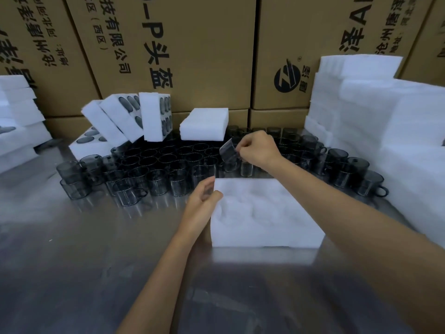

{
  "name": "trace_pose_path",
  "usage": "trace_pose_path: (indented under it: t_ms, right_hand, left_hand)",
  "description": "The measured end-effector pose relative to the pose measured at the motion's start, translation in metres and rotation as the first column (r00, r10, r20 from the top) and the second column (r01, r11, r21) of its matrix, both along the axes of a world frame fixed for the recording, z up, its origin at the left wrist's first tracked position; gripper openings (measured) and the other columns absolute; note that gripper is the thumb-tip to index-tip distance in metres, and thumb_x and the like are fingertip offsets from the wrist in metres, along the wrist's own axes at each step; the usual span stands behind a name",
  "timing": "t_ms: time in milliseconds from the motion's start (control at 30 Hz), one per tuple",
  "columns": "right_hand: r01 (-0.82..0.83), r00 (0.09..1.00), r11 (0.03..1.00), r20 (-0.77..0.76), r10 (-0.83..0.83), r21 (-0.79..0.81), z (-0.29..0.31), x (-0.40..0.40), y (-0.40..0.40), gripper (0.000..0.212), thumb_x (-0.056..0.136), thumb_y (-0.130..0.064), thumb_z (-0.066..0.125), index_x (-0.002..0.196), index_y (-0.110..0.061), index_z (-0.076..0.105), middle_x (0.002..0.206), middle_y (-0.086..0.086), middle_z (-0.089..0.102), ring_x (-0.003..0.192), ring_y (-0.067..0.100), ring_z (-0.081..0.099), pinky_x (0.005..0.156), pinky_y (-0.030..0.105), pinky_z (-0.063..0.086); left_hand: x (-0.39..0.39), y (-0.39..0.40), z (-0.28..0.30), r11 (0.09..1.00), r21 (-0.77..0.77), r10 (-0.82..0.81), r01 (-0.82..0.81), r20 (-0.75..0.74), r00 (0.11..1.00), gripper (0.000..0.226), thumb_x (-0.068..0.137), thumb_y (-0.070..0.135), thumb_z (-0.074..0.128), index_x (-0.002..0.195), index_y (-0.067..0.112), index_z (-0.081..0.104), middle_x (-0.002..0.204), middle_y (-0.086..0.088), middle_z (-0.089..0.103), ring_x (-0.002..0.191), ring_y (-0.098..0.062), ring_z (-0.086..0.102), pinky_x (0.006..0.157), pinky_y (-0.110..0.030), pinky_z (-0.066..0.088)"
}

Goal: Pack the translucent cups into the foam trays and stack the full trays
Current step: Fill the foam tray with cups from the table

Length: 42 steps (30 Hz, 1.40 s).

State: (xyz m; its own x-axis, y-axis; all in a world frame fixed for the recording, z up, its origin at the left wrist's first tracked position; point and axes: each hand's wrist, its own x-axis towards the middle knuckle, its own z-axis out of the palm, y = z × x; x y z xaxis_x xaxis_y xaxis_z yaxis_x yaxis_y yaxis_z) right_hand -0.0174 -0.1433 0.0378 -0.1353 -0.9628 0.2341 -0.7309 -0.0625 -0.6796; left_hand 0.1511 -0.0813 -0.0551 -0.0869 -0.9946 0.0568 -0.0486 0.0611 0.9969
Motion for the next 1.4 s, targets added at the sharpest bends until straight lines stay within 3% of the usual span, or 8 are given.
trace_pose_path:
  t_ms: [133, 333, 600, 767, 933, 1033, 1133, 1400]
  right_hand:
    - [-0.197, 0.979, 0.980, -0.054, 0.198, 0.012, 0.017, -0.004, 0.041, 0.031, 0.086, 0.001, 0.054, 0.079, -0.020, 0.076, 0.069, -0.009, 0.067, 0.070, 0.013, 0.065, 0.058, 0.018, 0.050]
    - [-0.318, 0.943, 0.944, -0.069, 0.325, 0.090, 0.009, 0.002, 0.093, 0.032, 0.082, 0.001, 0.055, 0.072, -0.022, 0.076, 0.073, -0.002, 0.073, 0.073, 0.018, 0.069, 0.071, 0.035, 0.059]
    - [-0.123, 0.979, 0.990, -0.154, 0.133, 0.069, -0.011, 0.004, 0.113, 0.042, 0.091, -0.024, 0.056, 0.055, -0.005, 0.046, 0.047, 0.006, 0.041, 0.041, 0.015, 0.031, 0.045, 0.025, 0.030]
    - [-0.149, 0.988, 0.969, -0.018, 0.156, 0.198, -0.005, 0.006, 0.114, 0.039, 0.093, -0.031, 0.051, 0.079, -0.002, 0.073, 0.067, 0.008, 0.073, 0.057, 0.019, 0.069, 0.060, 0.031, 0.057]
    - [-0.138, 0.975, 0.988, 0.185, 0.124, 0.069, -0.012, 0.006, 0.108, 0.020, 0.090, -0.027, 0.058, 0.082, -0.023, 0.075, 0.053, -0.015, 0.059, 0.051, 0.001, 0.051, 0.053, 0.022, 0.041]
    - [-0.150, 0.947, 0.988, 0.296, 0.129, 0.047, -0.018, 0.004, 0.105, 0.013, 0.089, -0.031, 0.065, 0.101, -0.031, 0.068, 0.078, -0.014, 0.062, 0.075, 0.004, 0.058, 0.065, 0.022, 0.044]
    - [-0.348, 0.911, 0.918, 0.299, 0.283, 0.192, -0.028, 0.002, 0.108, 0.044, 0.081, -0.047, 0.074, 0.122, -0.039, 0.059, 0.108, -0.015, 0.061, 0.087, -0.002, 0.059, 0.069, 0.017, 0.046]
    - [-0.222, 0.965, 0.975, 0.142, 0.222, -0.019, -0.051, 0.011, 0.125, 0.056, 0.053, -0.068, 0.073, 0.099, -0.038, 0.062, 0.091, -0.013, 0.055, 0.074, -0.002, 0.055, 0.062, 0.014, 0.042]
  left_hand:
    - [0.004, 0.007, 0.007, 0.999, 0.050, 0.017, -0.016, -0.013, 1.000, 0.039, 0.091, 0.014, 0.063, 0.127, 0.029, 0.060, 0.119, 0.010, 0.065, 0.107, -0.009, 0.064, 0.082, -0.023, 0.052]
    - [0.008, 0.024, 0.022, 0.984, -0.041, 0.174, -0.176, -0.050, 0.984, 0.018, 0.093, 0.019, 0.059, 0.094, 0.028, 0.075, 0.099, 0.007, 0.073, 0.097, -0.010, 0.066, 0.087, -0.032, 0.052]
    - [0.014, 0.033, 0.038, 0.973, -0.068, -0.215, 0.220, 0.067, 0.974, 0.043, 0.076, 0.041, 0.074, 0.118, 0.038, 0.064, 0.112, 0.012, 0.071, 0.109, -0.006, 0.064, 0.097, -0.029, 0.045]
    - [0.010, 0.030, 0.034, 0.964, -0.160, -0.189, 0.214, 0.158, 0.969, 0.041, 0.085, 0.003, 0.073, 0.118, 0.023, 0.058, 0.117, 0.005, 0.069, 0.112, -0.009, 0.063, 0.095, -0.024, 0.050]
    - [0.008, 0.026, 0.031, 0.969, -0.242, -0.013, 0.043, 0.125, 0.992, 0.041, 0.089, -0.015, 0.050, 0.103, 0.018, 0.070, 0.100, -0.002, 0.072, 0.096, -0.015, 0.066, 0.097, -0.036, 0.052]
    - [0.009, 0.025, 0.028, 0.979, -0.205, -0.007, 0.021, 0.068, 0.998, 0.041, 0.088, -0.014, 0.047, 0.102, 0.013, 0.074, 0.095, -0.003, 0.075, 0.087, -0.012, 0.066, 0.086, -0.029, 0.054]
    - [0.009, 0.024, 0.028, 0.986, -0.165, -0.001, 0.009, 0.050, 0.999, 0.037, 0.089, -0.009, 0.047, 0.099, 0.013, 0.076, 0.093, -0.002, 0.075, 0.085, -0.011, 0.067, 0.085, -0.029, 0.054]
    - [0.009, 0.028, 0.028, 0.999, -0.044, -0.017, 0.014, -0.067, 0.998, 0.023, 0.089, 0.014, 0.058, 0.098, 0.025, 0.076, 0.101, -0.006, 0.076, 0.106, -0.026, 0.069, 0.103, -0.053, 0.048]
